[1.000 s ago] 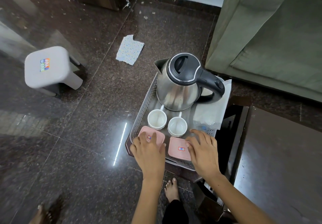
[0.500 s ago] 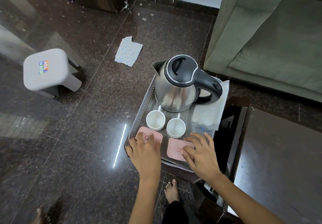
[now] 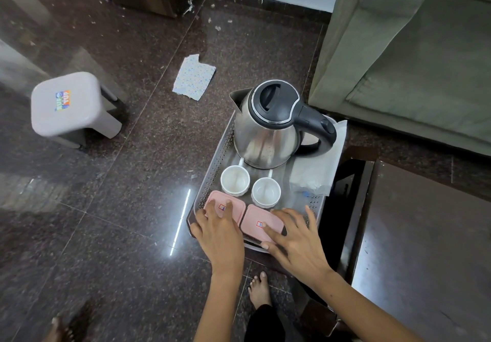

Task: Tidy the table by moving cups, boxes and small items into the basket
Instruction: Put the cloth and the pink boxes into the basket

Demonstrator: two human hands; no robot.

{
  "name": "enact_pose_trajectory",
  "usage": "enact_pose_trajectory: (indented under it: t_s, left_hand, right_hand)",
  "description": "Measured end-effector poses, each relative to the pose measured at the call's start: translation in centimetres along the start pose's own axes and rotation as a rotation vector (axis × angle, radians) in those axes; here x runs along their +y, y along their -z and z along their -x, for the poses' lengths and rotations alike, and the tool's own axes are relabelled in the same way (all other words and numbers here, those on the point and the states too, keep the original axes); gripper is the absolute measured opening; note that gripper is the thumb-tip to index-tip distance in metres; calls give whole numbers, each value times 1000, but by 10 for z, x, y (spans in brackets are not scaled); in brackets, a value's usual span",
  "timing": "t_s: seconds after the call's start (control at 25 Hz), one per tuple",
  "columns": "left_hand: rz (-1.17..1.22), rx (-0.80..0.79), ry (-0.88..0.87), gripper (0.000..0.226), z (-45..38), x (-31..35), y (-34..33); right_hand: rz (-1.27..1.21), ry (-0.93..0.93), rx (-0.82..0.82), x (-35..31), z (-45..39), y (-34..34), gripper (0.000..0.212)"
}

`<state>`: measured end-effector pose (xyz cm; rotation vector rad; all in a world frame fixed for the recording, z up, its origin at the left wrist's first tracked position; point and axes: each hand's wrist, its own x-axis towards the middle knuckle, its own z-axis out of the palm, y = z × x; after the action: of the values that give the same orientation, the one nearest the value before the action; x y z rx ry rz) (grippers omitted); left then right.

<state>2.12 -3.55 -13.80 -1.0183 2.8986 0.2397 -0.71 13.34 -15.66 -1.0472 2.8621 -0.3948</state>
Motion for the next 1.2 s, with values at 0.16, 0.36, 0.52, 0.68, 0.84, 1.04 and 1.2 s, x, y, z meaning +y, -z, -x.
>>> enact_pose_trajectory:
  t_s: [0.16, 0.36, 0.52, 0.68, 0.84, 1.04, 1.2]
  left_hand:
    - [-18, 2, -14, 39, 0, 0, 1]
    - [-24, 4, -18, 47, -1, 2, 3]
    - [-9, -4, -18, 47, -2, 2, 4]
    - [-16, -24, -13, 42, -3, 3, 4]
    - [-22, -40, 13, 42, -7, 8, 6]
    - [68, -55, 51, 35, -4, 8, 8]
    - [192, 50, -75, 27, 8, 19, 18]
  right_hand:
    - [14, 18, -21, 0, -1, 1, 45]
    - [16, 14, -26, 0, -1, 1, 44]
    - [-9, 11, 8, 0, 0, -2, 41]
    - [-37, 4, 78, 1, 0, -6, 37]
    - [-51, -6, 90, 1, 1, -6, 31]
    - [-84, -15, 62, 3, 2, -6, 38]
    - [-221, -31, 104, 2, 1, -4, 37]
